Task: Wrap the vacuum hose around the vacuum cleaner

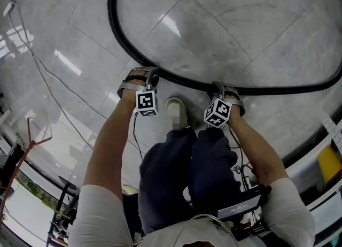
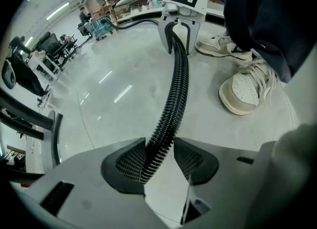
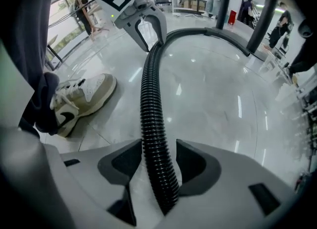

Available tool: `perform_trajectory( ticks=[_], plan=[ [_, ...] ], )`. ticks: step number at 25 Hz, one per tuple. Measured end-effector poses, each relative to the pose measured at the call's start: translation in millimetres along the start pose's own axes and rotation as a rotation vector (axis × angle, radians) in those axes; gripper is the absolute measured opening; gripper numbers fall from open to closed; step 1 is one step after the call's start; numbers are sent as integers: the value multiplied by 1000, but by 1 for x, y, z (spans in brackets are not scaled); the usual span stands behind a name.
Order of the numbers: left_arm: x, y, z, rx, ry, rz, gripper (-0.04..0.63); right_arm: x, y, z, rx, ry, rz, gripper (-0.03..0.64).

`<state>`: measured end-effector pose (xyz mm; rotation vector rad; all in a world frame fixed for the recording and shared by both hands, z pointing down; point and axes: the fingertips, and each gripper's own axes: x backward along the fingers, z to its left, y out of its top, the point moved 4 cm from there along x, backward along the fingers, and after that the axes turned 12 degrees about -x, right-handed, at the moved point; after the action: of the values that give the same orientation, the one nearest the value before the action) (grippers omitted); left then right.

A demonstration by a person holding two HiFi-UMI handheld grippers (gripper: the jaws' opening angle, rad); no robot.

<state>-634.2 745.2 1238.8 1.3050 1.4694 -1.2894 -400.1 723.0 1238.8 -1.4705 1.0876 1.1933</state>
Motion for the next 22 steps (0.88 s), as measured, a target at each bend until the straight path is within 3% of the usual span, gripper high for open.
perform_trajectory(
  ticks=[5, 10, 16, 22],
  plan=[
    [-1, 1, 1, -31, -19, -64, 156, -16, -5, 2, 86, -8, 57, 199],
    [-1, 0, 2, -57, -36, -59, 156, -6, -2, 1, 125, -28, 59, 184],
    [22, 13, 20, -25, -25, -73, 156, 59, 7, -12, 107, -23, 2, 181],
    [60, 41, 60, -38, 51, -97, 160, 145, 9, -24, 57, -18, -32, 178]
  ],
)
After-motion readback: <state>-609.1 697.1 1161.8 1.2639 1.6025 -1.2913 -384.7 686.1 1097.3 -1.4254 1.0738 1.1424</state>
